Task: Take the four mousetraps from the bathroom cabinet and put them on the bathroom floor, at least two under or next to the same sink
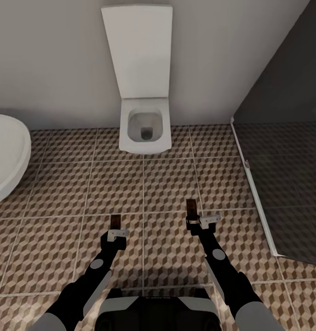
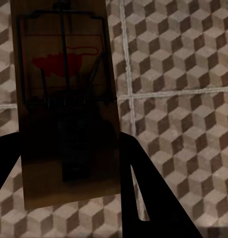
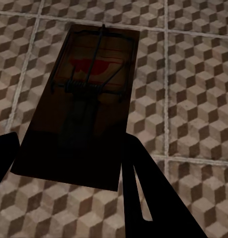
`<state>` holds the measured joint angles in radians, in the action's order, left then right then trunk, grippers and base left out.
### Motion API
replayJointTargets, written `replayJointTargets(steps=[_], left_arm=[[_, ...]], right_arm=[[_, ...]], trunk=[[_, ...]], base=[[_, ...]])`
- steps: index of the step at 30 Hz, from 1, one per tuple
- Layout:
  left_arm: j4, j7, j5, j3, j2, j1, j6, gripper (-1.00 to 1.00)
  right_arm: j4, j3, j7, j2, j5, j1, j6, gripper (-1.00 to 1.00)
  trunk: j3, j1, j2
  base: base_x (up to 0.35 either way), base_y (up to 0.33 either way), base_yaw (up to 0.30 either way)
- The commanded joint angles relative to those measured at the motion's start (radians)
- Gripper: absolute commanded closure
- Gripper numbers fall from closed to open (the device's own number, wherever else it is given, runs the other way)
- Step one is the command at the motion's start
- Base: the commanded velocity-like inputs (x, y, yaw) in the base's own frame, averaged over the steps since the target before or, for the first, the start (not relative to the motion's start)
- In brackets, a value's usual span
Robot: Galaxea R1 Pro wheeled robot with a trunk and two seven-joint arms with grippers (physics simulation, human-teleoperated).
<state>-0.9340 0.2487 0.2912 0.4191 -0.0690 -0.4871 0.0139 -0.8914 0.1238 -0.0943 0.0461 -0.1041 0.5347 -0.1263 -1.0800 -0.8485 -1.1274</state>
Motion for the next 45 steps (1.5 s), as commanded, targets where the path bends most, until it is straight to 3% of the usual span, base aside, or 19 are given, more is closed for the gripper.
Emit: replayJointTargets(steps=[1, 45], left_arm=[[-0.002, 0.009, 0.008, 0.006, -0.002, -0.001, 0.001, 1.00], [-0.010, 0.009, 0.007, 0.006, -0.002, -0.001, 0.001, 1.00]], right_arm=[[0.001, 0.002, -0.010, 0.000, -0.008, 0.001, -0.001, 1.00], [0.002, 0.003, -0.010, 0.000, -0.008, 0.000, -0.001, 1.00]], trunk=[[-0.005, -0.004, -0.008], [-0.213, -0.173, -0.316]], base=[[0.000, 0.000, 0.000], [0.000, 0.000, 0.000]])
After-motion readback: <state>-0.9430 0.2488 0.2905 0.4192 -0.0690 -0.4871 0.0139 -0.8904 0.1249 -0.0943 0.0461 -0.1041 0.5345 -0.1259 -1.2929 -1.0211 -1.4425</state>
